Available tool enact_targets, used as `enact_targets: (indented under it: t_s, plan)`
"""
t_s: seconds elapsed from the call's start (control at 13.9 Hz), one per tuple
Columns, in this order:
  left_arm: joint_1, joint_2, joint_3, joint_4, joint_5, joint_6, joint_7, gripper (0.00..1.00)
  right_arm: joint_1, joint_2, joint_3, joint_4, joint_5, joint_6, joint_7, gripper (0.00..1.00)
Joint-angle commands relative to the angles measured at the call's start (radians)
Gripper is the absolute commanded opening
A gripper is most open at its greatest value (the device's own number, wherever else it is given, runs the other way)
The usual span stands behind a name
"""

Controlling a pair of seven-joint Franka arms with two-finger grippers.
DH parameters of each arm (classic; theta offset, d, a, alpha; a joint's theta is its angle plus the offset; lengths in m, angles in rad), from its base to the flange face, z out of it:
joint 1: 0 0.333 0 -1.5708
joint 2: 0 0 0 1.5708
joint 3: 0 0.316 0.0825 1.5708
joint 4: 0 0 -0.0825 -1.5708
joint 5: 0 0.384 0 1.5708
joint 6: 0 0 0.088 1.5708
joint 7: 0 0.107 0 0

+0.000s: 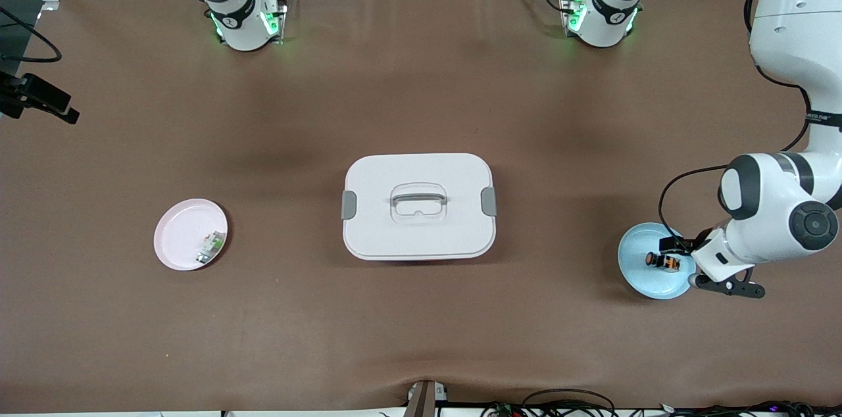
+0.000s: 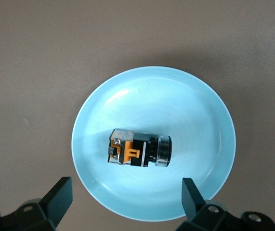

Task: Transfer orange switch to right arm and place
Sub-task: 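Lower the left gripper and grasp the orange switch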

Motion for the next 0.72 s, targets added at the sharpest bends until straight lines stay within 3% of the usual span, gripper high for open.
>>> enact_targets:
  t_s: [0.0,0.65]
  plan:
    - [0.003,0.029,-0.002,0.018,-0.009,0.035,0.035,1.0,-0.005,0.011,0.008,0.023,-0.01,-0.006,-0.002,1.0]
    - [0.009,0.074,-0.002,0.012,-0.012,0.102,0.121,1.0,-0.005,0.011,0.006,0.023,-0.01,-0.006,-0.002,1.0]
